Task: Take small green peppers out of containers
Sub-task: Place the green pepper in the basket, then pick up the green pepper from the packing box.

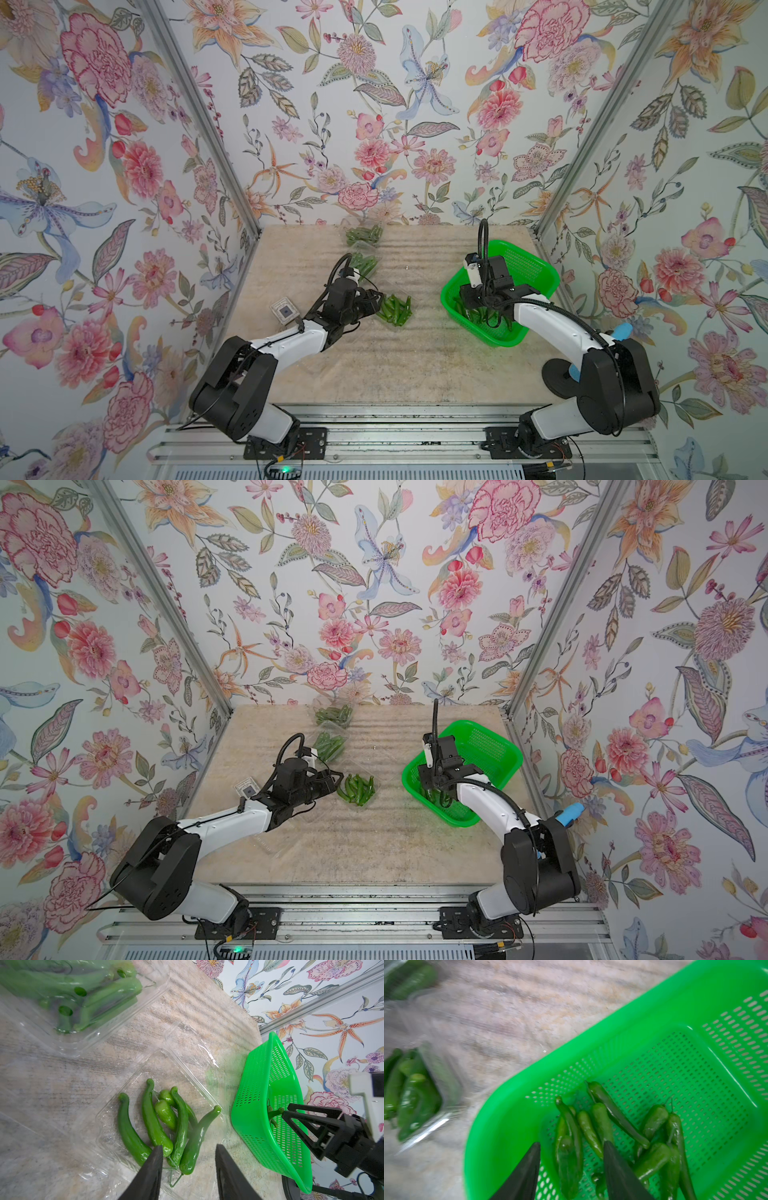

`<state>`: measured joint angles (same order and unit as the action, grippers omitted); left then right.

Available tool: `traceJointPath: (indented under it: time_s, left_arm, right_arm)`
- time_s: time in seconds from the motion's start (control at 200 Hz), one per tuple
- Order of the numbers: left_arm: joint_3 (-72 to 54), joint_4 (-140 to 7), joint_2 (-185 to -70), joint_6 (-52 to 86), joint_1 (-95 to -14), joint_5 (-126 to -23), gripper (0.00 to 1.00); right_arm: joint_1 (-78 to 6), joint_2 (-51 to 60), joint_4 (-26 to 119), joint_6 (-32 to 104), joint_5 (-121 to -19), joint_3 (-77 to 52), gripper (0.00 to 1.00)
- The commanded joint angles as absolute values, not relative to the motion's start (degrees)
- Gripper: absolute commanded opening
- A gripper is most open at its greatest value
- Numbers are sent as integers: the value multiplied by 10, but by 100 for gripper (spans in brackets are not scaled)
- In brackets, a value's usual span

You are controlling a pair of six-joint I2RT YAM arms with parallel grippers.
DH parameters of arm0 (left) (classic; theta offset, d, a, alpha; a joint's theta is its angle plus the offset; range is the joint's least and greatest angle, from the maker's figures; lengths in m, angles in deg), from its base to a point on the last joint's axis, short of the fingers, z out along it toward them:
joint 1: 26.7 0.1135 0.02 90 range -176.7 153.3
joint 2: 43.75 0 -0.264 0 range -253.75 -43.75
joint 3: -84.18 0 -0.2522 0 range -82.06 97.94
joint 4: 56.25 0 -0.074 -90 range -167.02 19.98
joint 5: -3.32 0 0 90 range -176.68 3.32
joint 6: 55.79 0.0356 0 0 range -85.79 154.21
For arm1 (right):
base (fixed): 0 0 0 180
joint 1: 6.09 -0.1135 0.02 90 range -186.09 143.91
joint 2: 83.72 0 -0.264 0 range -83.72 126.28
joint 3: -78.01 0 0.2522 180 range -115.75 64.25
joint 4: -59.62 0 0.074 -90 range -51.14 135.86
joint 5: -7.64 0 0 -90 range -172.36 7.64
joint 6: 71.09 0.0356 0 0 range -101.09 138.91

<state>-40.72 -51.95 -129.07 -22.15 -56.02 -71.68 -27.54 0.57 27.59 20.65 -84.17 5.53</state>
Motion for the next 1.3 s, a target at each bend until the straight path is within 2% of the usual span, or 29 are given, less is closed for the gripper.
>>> traceJointPath:
  time_s: [0.0,0.11,0.265,0.385,0.635,1.011,1.296]
  left_arm:
    - [-404,-516,-1290,-213,-561,-718,44]
    - [-413,-517,-1283,-214,-558,-720,45]
    - [-427,-517,-1273,-214,-551,-722,45]
    - [-438,-516,-1264,-214,-545,-722,45]
    - [-473,-510,-1233,-216,-525,-720,45]
    - [-495,-502,-1215,-216,-511,-711,45]
    - [-495,-502,-1212,-213,-507,-708,45]
  right_arm:
    - [-318,4,257,239,-777,13,46]
    - [-375,39,251,278,-747,-24,42]
    - [-448,106,252,309,-749,-83,41]
    - [-471,165,251,330,-756,-123,38]
    - [-490,263,249,338,-791,-175,37]
    - [-494,333,233,340,-819,-207,42]
    - [-495,367,232,338,-824,-227,39]
